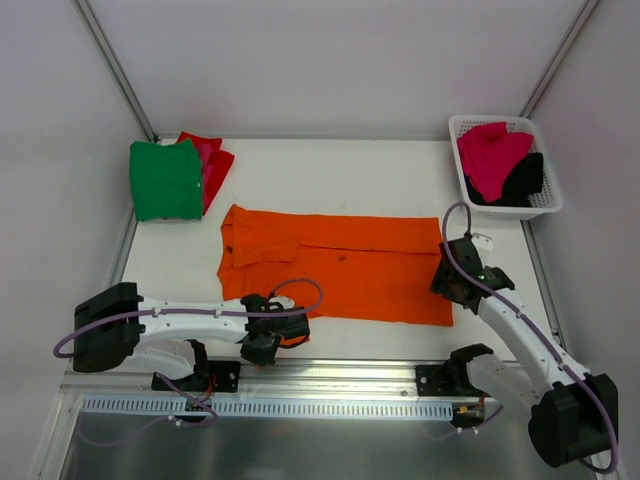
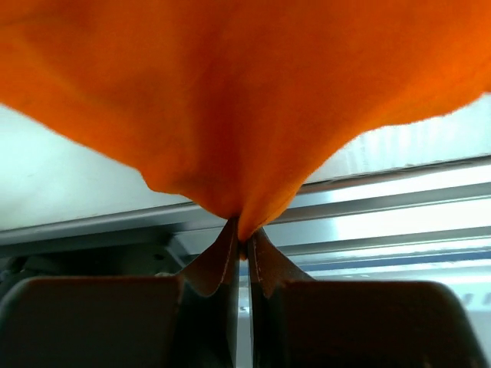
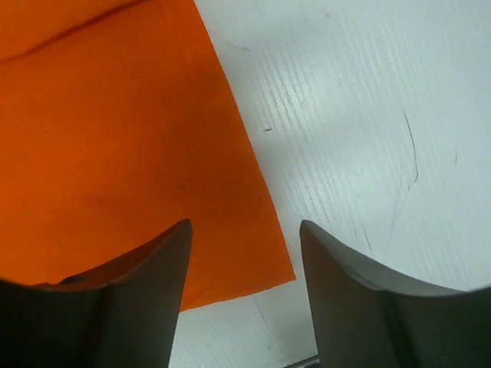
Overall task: Fold and stack the t-shirts
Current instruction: Fold the tshirt
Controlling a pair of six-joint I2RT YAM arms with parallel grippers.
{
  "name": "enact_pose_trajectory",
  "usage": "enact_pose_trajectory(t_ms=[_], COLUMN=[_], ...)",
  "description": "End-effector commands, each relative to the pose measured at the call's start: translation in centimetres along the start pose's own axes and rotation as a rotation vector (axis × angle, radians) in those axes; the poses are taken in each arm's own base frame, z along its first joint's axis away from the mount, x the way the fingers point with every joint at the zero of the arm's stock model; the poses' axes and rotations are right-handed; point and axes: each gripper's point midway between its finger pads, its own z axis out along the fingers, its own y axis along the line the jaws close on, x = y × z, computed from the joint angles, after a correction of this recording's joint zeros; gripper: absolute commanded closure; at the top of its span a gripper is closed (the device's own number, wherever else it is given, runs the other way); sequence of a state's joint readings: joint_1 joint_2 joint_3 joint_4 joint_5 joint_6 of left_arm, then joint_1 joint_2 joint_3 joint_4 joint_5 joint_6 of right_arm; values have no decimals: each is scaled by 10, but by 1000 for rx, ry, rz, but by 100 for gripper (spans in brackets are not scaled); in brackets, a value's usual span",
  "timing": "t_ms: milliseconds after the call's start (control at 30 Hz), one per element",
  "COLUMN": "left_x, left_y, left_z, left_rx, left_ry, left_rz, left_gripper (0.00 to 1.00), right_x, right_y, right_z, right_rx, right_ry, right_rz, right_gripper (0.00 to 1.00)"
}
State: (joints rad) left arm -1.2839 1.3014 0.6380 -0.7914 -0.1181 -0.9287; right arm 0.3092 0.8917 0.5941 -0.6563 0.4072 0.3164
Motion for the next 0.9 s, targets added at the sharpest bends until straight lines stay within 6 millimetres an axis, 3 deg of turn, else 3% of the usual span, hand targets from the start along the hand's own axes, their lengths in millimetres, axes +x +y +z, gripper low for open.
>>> enact_pose_trajectory(t_ms=[0,200,400,567,867], left_x=[3,2,0,-3,0], left_y=[25,27,26,24,24], left_z=[-6,-8,-9,-10,-8], left_rx=[-96,-96,-95,-99,-103], left_ry=[-16,-30,-34,-40,-24], left_rz=[8,-5,-5,6,4], left_gripper=[100,100,100,100,100], right_x=[4,20,30,43,58], right_y=[-6,-4,-15,-18,-3], right_z=[5,15,3,3,13], right_rx=[62,67,38,-5,-24], right_ry=[39,89,11,-15,86], right_rz=[-5,27,220,312,332], right_gripper=[36,34,56,55,51])
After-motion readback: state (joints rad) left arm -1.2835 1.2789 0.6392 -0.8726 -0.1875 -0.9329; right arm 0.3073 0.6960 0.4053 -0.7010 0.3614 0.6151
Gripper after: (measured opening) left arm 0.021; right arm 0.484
